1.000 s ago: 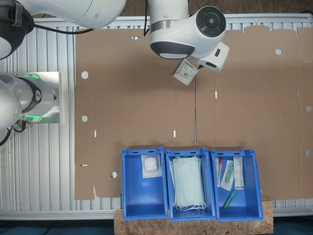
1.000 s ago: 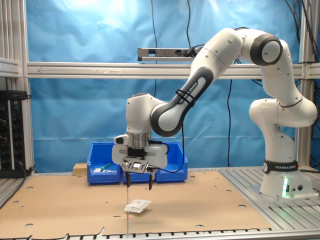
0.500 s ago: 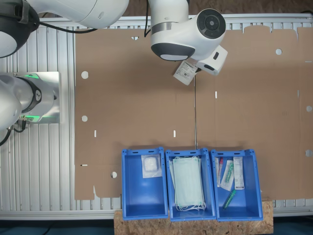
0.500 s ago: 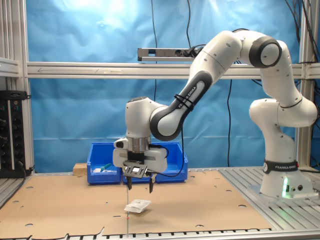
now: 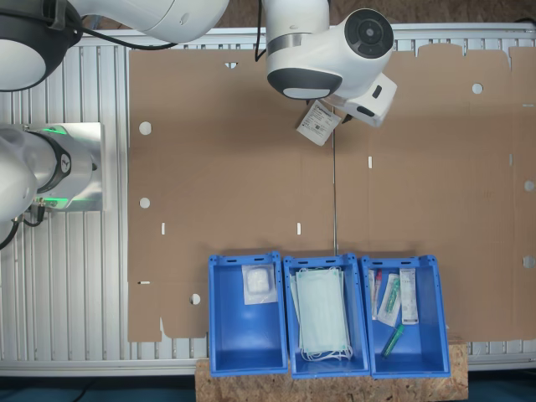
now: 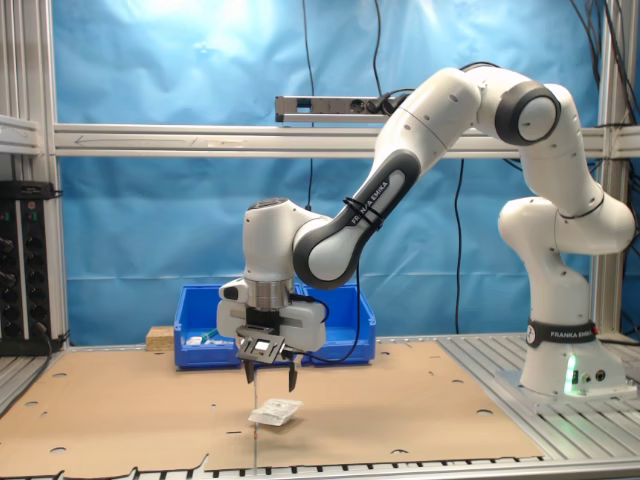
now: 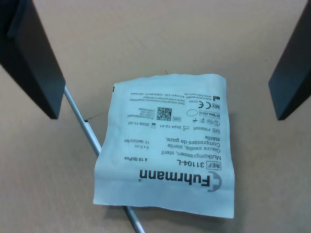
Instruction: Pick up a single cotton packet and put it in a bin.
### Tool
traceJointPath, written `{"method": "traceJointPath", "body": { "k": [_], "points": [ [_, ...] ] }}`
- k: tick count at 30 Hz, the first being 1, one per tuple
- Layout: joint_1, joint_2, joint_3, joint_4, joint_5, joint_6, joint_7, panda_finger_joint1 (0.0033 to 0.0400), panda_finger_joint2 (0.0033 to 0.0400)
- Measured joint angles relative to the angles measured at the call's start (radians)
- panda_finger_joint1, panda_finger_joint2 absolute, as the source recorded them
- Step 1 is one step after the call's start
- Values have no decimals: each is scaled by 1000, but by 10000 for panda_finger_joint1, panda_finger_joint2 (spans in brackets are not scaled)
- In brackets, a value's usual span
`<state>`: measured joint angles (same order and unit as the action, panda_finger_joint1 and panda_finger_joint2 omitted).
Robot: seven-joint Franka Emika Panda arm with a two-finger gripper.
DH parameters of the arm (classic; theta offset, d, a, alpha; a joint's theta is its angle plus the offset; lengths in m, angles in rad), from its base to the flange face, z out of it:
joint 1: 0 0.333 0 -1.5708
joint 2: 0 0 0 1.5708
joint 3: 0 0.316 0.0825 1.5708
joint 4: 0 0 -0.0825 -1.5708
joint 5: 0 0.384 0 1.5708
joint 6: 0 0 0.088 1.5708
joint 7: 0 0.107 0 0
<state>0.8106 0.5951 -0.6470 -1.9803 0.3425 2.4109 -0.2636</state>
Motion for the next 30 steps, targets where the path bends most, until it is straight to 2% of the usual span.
{"method": "traceJointPath", "body": {
  "k": [13, 30],
  "points": [
    [0, 44, 0, 30, 0, 0, 15, 400, 400],
    [-6, 101, 0, 30, 0, 0, 23, 400, 400]
  ]
}}
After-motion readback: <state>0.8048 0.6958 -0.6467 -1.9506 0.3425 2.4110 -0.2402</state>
